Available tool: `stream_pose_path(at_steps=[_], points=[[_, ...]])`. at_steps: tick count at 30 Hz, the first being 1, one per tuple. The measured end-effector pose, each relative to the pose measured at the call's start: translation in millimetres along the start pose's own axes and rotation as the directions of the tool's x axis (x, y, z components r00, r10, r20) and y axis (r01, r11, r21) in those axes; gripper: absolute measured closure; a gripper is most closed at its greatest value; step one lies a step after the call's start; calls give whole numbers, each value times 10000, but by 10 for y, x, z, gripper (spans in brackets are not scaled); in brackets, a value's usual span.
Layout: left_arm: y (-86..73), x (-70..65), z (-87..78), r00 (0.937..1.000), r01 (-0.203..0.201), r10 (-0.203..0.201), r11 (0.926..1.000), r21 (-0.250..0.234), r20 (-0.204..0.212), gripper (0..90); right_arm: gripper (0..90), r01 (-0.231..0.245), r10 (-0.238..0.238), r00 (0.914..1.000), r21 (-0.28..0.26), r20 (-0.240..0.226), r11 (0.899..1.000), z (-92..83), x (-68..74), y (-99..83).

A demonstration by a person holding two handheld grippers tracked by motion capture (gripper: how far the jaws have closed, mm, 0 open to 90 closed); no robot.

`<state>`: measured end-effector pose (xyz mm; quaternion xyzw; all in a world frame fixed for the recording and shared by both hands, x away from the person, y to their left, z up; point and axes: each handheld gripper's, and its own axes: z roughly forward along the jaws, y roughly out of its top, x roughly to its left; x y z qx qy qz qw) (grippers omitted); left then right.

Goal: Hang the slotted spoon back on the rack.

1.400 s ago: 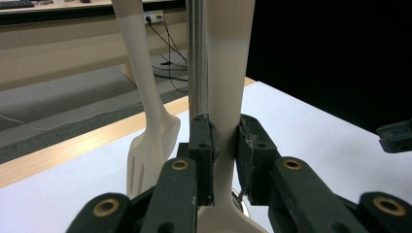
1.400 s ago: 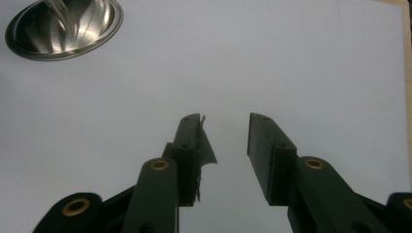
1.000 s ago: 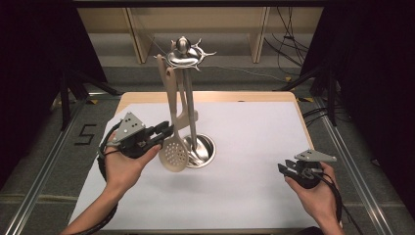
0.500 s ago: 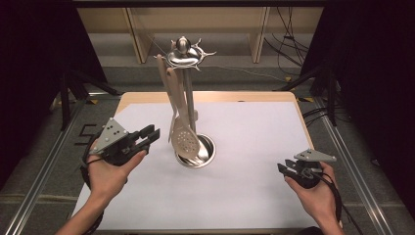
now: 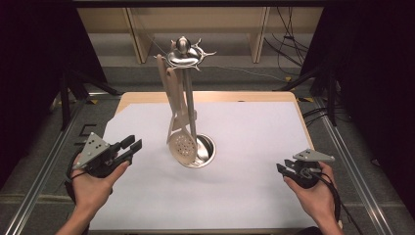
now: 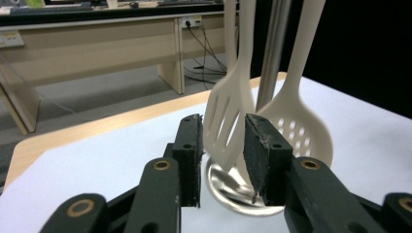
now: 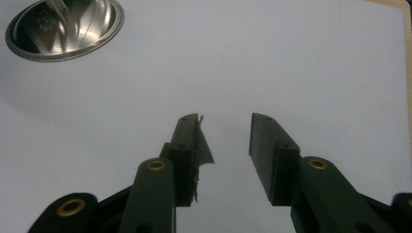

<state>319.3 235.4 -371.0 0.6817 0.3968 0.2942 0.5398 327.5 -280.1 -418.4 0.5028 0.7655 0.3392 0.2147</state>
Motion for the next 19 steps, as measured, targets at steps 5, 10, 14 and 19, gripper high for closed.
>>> stream_pose_path(at_steps=[5,10,14,19], points=[[-202,68,-10,9997,90,-85,9997,243,-215,639,637,391,-392,9992,-71,-24,9992,8,-27,4],[-407,106,12,9990,295,-281,9986,429,-337,620,629,676,-673,9976,-170,153,9976,21,-43,-9],[-536,103,48,9986,358,-335,9977,580,-401,604,618,433,-433,9991,-158,45,9989,21,-7,-18],[-625,92,91,9990,357,-339,9970,685,-282,594,603,470,-468,9989,-226,87,9986,2,-40,-19]])
